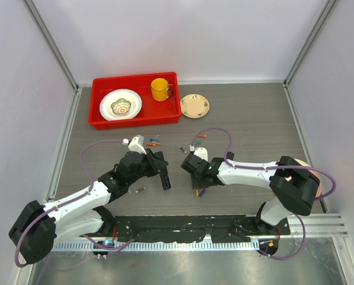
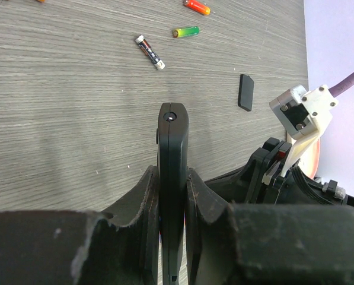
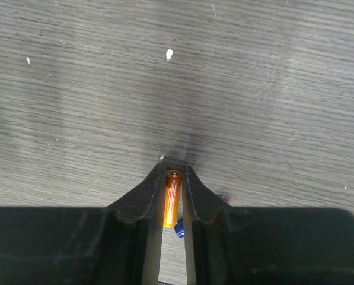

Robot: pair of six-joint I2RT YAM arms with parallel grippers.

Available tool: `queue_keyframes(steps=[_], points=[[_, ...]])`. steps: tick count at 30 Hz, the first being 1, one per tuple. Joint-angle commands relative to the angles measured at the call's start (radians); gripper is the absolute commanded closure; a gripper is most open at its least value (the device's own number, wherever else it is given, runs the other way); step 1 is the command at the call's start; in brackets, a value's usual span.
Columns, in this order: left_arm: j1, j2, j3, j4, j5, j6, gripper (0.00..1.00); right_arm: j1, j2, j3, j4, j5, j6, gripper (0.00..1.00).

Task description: Load the batteries into the remote control

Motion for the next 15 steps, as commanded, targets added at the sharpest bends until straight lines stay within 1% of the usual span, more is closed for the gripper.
queue_keyframes(steps=[1,3,4,5,10,11,13,15], points=[[0.003,-0.013,-0.003,0.07,0.01,-0.011,1.0,0.006,0.02,0.015,-0.029,-0.019,-0.004,0.83],[0.003,-0.008,-0.003,0.076,0.017,-0.012,1.0,0.006,0.018,0.016,-0.027,-0.02,-0.003,0.88],[0.003,-0.005,-0.003,0.083,0.018,-0.012,1.0,0.006,0.014,0.019,-0.027,-0.017,-0.003,0.95],[0.003,0.001,-0.002,0.087,0.021,-0.015,1.0,0.006,0.011,0.022,-0.029,-0.011,-0.003,0.99],[0.003,0.026,0.001,0.148,0.05,-0.026,1.0,0.003,-0.061,0.057,-0.01,0.044,-0.033,0.99],[0.003,0.027,0.003,0.165,0.056,-0.026,1.0,0.003,-0.125,0.062,0.002,0.067,-0.042,0.99],[0.003,0.041,0.001,0.231,0.072,-0.046,1.0,0.003,-0.191,0.083,0.032,0.096,-0.085,0.99],[0.003,0.05,-0.003,0.309,0.081,-0.072,1.0,0.005,-0.293,0.09,0.089,0.107,-0.116,0.99]])
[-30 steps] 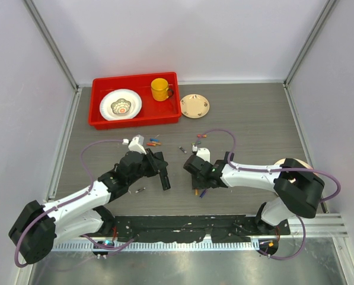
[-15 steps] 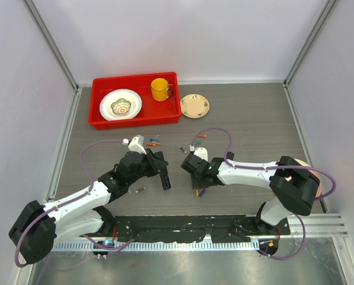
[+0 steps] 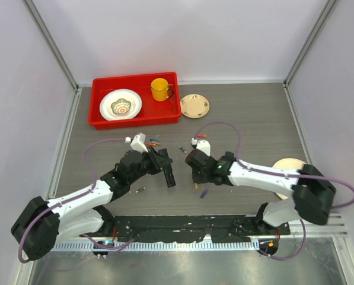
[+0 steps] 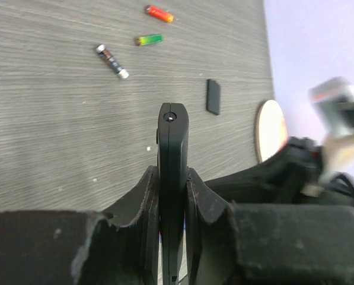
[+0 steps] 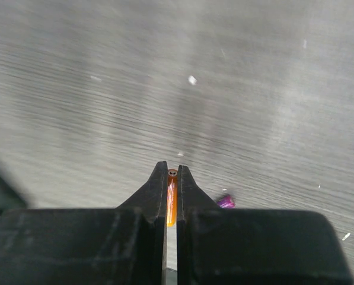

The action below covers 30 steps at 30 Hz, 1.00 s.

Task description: Load the batteries into the remote control

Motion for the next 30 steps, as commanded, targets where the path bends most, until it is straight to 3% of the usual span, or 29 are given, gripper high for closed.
queue_keyframes(steps=[1,12,26,30], points=[[0.003,0.019,0.0,0.224,0.035,-0.056,1.0,0.005,-0.227,0.077,0.12,0.081,-0.085,0.99],[0.005,0.167,-0.026,0.663,0.093,-0.291,1.0,0.081,-0.541,-0.093,0.451,0.102,-0.296,0.99],[0.011,0.453,-0.066,1.293,0.152,-0.409,1.0,0.154,-0.526,-0.055,0.467,0.173,-0.407,0.99],[0.011,0.482,-0.038,1.292,0.189,-0.419,1.0,0.161,-0.526,-0.055,0.471,0.197,-0.427,0.99]])
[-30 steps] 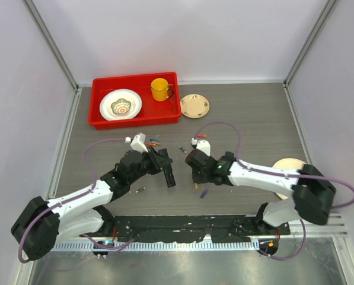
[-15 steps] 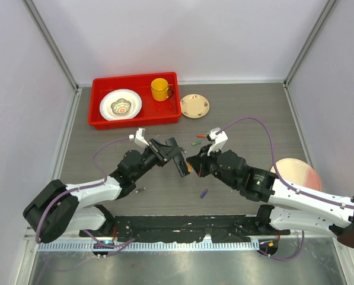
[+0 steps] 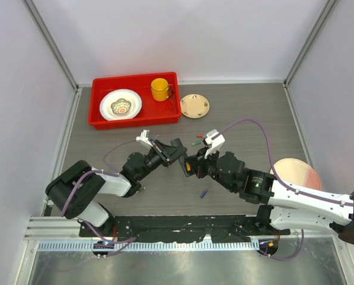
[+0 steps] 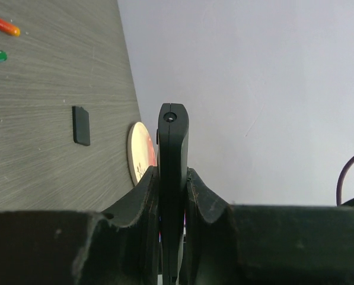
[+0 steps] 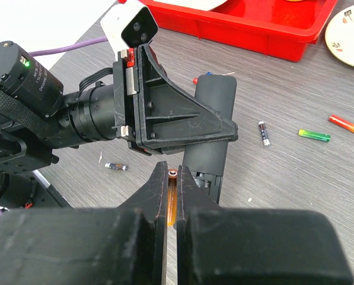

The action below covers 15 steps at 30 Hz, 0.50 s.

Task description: Load the batteries into the remote control

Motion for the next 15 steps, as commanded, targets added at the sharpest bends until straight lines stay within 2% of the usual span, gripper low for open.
queue_keyframes(steps=[1,15], points=[[0.005,0.005,0.024,0.305,0.049,-0.022,1.0,0.014,0.002,0.036,0.061,0.064,-0.05,0.99],[0.006,-0.04,0.069,0.305,0.104,-0.023,1.0,0.038,0.042,0.039,0.061,0.098,-0.096,0.99]])
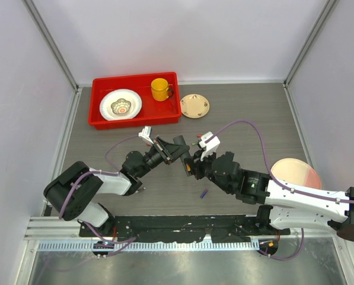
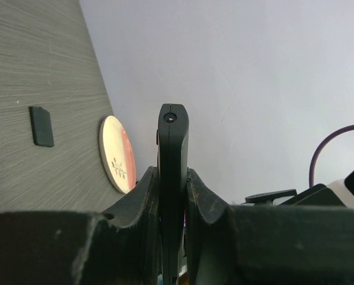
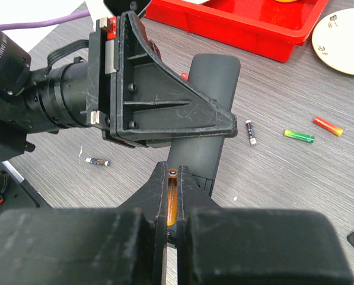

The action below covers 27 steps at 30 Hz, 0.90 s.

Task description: Load the batteries into the remote control

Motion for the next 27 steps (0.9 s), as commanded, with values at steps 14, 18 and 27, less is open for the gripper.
queue_keyframes(steps=[14,18,27], points=[[0.004,-0.052,0.06,0.266,0.031,-0.021,1.0,0.022,0.005,0.026,0.072,0.064,-0.024,0.99],[0.004,-0.052,0.065,0.266,0.027,-0.021,0.99,0.023,0.011,0.028,0.065,0.058,-0.01,0.99],[0.004,-0.055,0.076,0.266,-0.018,-0.018,1.0,0.028,0.029,0.037,0.019,0.049,0.035,0.99]])
